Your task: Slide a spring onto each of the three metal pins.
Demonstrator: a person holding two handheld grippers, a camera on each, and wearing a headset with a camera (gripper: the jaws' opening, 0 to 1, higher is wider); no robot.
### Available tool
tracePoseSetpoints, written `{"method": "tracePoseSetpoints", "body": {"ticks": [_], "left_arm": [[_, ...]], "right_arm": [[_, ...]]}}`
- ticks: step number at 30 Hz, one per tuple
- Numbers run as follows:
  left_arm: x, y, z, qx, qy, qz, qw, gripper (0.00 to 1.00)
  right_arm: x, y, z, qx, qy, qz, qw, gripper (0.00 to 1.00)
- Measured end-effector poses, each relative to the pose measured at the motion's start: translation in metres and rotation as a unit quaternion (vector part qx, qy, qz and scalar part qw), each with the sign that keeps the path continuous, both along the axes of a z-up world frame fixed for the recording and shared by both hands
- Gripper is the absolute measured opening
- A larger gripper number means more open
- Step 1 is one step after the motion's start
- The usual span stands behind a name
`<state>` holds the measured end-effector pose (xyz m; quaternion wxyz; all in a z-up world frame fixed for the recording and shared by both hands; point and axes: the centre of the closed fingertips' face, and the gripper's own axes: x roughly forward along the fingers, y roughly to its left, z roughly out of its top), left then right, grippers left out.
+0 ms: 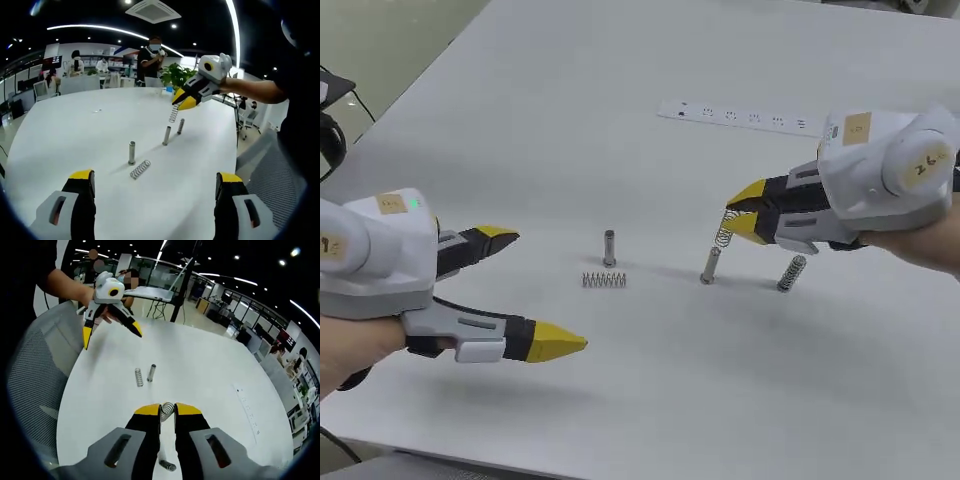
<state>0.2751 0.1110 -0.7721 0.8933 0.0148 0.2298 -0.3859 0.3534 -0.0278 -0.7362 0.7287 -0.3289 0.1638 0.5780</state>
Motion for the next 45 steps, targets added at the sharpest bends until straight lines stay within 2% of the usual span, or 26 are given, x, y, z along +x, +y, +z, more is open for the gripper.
{"method": "tracePoseSetpoints", "body": {"ticks": [12,20,28,33,43,44,45], "left_arm": [[0.001,0.003,0.000,-0.001,0.001,0.008,1.0000,0.98],[-0.003,0.004,0.000,-0.001,0.003,0.009,1.0000,0.98],[-0.005,0.005,-0.002,0.001,0.005,0.012,0.9999,0.98],[-0.006,0.008,-0.003,0.003,0.006,0.013,0.9999,0.98],[-0.006,0.009,-0.002,0.002,0.007,0.016,0.9999,0.98],[-0.006,0.009,-0.002,0.001,0.008,0.016,0.9998,0.98],[-0.006,0.009,-0.002,0.003,0.007,0.015,0.9999,0.98]], "right_arm": [[0.002,0.002,-0.009,0.003,0.013,-0.005,0.9999,0.07],[0.003,0.001,-0.022,-0.008,0.020,-0.007,0.9997,0.07],[0.005,0.002,-0.042,-0.016,0.038,-0.013,0.9991,0.07],[0.008,0.003,-0.058,-0.031,0.048,-0.019,0.9982,0.08],[0.004,0.001,-0.075,-0.042,0.061,-0.025,0.9969,0.08],[0.004,0.002,-0.073,-0.034,0.060,-0.023,0.9973,0.08],[0.004,0.002,-0.074,-0.038,0.061,-0.025,0.9971,0.08]]}}
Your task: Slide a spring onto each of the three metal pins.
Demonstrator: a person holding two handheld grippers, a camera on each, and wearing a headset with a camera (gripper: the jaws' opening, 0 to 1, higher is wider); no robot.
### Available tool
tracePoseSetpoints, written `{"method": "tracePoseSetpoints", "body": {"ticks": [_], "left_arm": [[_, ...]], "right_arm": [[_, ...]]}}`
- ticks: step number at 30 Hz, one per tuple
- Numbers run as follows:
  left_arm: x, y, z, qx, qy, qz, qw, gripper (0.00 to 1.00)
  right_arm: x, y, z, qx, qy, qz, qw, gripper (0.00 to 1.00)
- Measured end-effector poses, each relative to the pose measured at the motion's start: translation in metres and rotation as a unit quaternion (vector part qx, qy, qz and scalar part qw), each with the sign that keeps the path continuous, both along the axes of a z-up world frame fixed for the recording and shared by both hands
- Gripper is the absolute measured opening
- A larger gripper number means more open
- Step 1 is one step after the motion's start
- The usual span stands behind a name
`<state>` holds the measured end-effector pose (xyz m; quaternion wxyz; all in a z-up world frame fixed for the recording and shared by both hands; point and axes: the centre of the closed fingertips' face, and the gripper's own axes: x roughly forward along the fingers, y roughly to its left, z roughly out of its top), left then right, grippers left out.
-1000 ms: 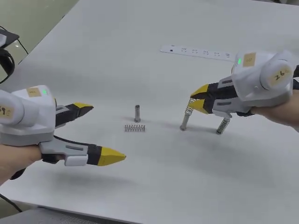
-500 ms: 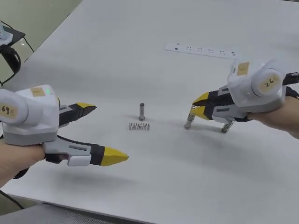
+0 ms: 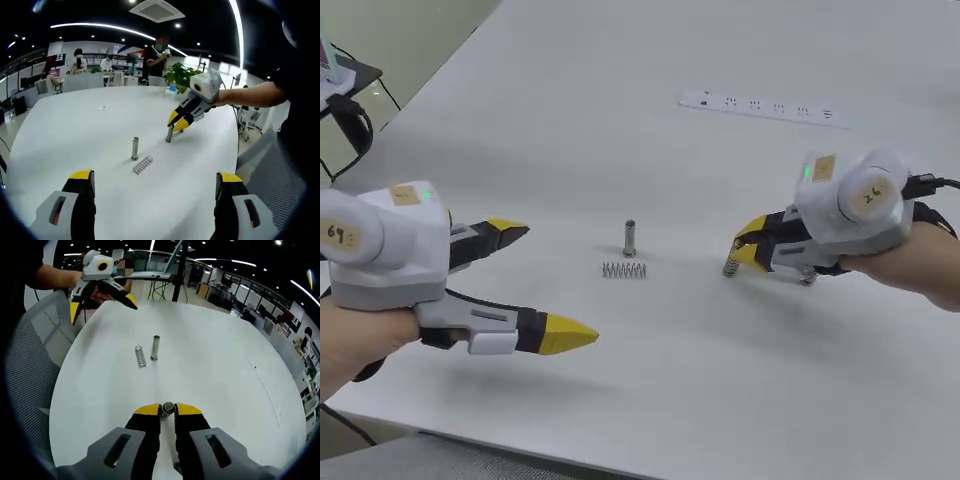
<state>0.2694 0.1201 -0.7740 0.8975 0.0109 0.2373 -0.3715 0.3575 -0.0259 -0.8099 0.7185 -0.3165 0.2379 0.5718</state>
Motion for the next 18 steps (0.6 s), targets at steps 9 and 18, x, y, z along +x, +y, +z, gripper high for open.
{"method": "tracePoseSetpoints", "body": {"ticks": [9,18], "left_arm": [[0.002,-0.002,0.003,0.004,-0.002,-0.005,1.0000,0.97],[0.004,0.000,0.007,0.004,-0.006,-0.004,1.0000,0.97]], "right_arm": [[0.002,0.001,0.002,-0.004,-0.010,0.003,0.9999,0.11],[0.003,-0.001,0.013,0.021,-0.007,-0.014,0.9997,0.15]]}}
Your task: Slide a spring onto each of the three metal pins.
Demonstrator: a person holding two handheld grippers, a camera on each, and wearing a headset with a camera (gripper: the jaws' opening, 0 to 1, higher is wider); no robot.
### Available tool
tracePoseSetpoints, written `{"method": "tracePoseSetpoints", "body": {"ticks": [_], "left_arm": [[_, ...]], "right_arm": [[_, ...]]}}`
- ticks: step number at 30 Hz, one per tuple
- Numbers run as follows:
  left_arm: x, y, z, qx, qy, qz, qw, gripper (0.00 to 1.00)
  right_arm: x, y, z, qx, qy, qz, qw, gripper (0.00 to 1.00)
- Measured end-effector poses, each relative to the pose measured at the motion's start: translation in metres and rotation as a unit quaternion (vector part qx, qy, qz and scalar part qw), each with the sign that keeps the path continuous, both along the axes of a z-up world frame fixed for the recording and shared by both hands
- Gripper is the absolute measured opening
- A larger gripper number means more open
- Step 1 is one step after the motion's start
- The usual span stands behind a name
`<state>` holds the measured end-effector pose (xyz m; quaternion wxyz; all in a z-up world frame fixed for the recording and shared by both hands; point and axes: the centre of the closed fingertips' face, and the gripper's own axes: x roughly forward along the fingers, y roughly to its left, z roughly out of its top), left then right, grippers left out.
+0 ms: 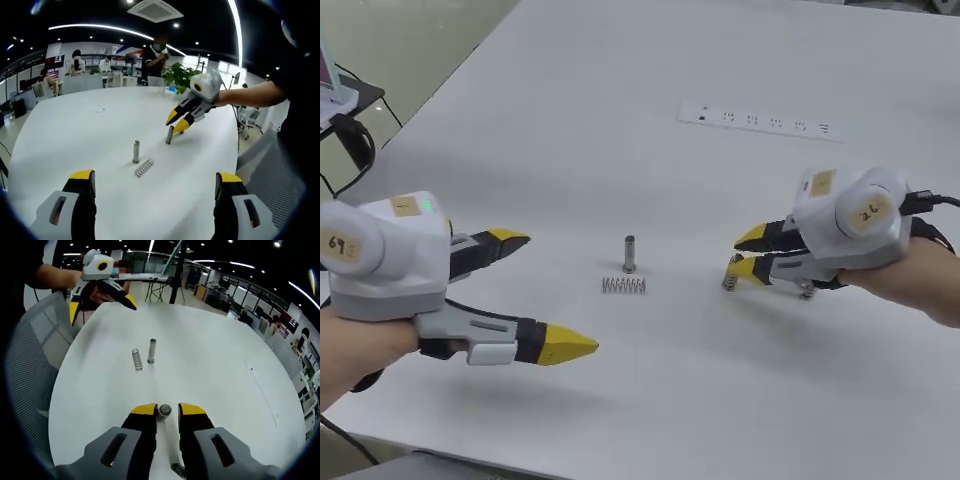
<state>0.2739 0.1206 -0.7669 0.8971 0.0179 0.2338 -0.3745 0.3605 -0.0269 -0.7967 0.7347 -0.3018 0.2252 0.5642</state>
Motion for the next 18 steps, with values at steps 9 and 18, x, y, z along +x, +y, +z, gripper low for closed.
{"method": "tracePoseSetpoints", "body": {"ticks": [9,18], "left_arm": [[0.002,-0.004,0.004,-0.001,-0.004,-0.003,1.0000,0.97],[0.003,-0.007,0.004,-0.001,-0.003,-0.006,1.0000,0.97]], "right_arm": [[-0.004,-0.006,0.011,0.039,0.009,-0.023,0.9989,0.15],[-0.011,-0.009,0.037,0.113,0.028,-0.060,0.9914,0.19]]}}
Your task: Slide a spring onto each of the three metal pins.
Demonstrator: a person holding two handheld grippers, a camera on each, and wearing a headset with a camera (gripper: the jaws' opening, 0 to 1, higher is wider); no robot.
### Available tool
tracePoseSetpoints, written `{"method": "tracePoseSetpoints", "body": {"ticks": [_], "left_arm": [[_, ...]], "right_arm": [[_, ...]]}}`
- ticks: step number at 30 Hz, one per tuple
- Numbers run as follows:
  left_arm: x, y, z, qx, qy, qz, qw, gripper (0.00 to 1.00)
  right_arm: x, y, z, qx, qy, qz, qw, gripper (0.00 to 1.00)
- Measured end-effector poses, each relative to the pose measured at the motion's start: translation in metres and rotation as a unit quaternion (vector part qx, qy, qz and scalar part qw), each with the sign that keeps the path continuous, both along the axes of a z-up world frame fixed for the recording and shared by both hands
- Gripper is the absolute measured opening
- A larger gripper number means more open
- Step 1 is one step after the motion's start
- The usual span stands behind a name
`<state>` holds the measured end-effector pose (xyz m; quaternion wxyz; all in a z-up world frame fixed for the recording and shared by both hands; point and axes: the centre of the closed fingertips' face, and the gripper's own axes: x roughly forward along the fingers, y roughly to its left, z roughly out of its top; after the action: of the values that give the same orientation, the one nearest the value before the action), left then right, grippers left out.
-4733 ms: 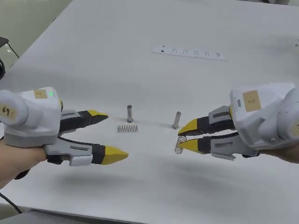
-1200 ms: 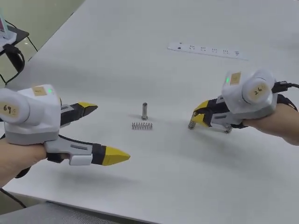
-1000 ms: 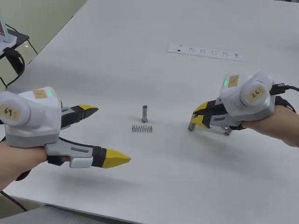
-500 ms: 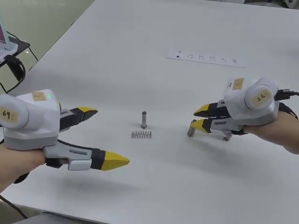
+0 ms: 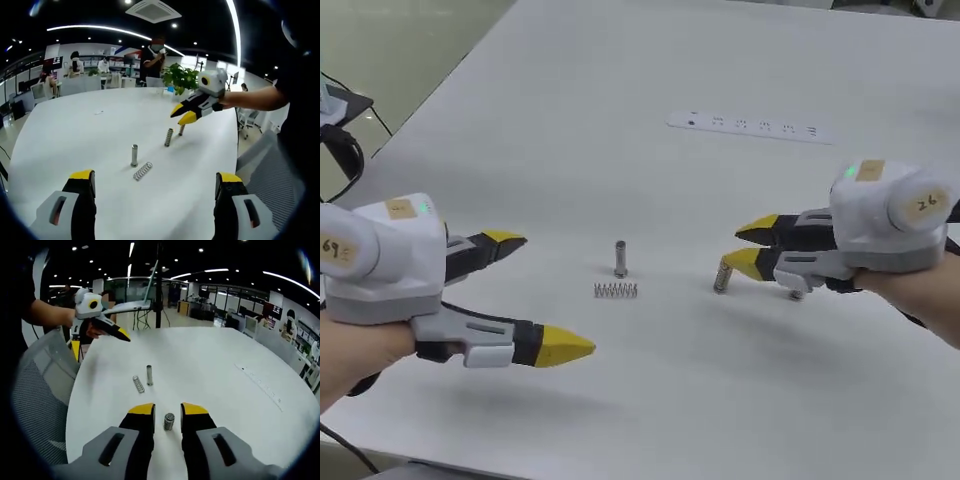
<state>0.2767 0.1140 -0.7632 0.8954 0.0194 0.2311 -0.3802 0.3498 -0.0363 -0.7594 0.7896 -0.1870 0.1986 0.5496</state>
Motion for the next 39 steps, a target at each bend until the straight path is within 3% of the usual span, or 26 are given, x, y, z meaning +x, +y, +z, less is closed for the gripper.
{"method": "tracePoseSetpoints", "body": {"ticks": [7,14,21,25,39], "left_arm": [[0.000,-0.001,-0.001,0.001,0.001,0.000,1.0000,0.97],[0.000,0.000,0.001,-0.003,-0.002,0.003,1.0000,0.98],[-0.001,0.000,0.001,-0.005,-0.003,0.005,1.0000,0.98],[-0.002,-0.001,0.000,-0.007,-0.003,0.004,1.0000,0.98],[-0.005,0.003,-0.003,-0.008,-0.001,0.007,0.9999,0.97]], "right_arm": [[-0.014,-0.001,0.015,0.041,0.006,-0.005,0.9991,0.21],[-0.037,0.002,0.016,0.066,0.014,0.001,0.9977,0.21],[-0.052,-0.009,-0.009,0.055,0.041,-0.002,0.9976,0.20],[-0.058,-0.011,-0.016,0.054,0.050,-0.006,0.9973,0.20],[-0.069,-0.006,-0.023,0.049,0.062,-0.002,0.9969,0.20]]}}
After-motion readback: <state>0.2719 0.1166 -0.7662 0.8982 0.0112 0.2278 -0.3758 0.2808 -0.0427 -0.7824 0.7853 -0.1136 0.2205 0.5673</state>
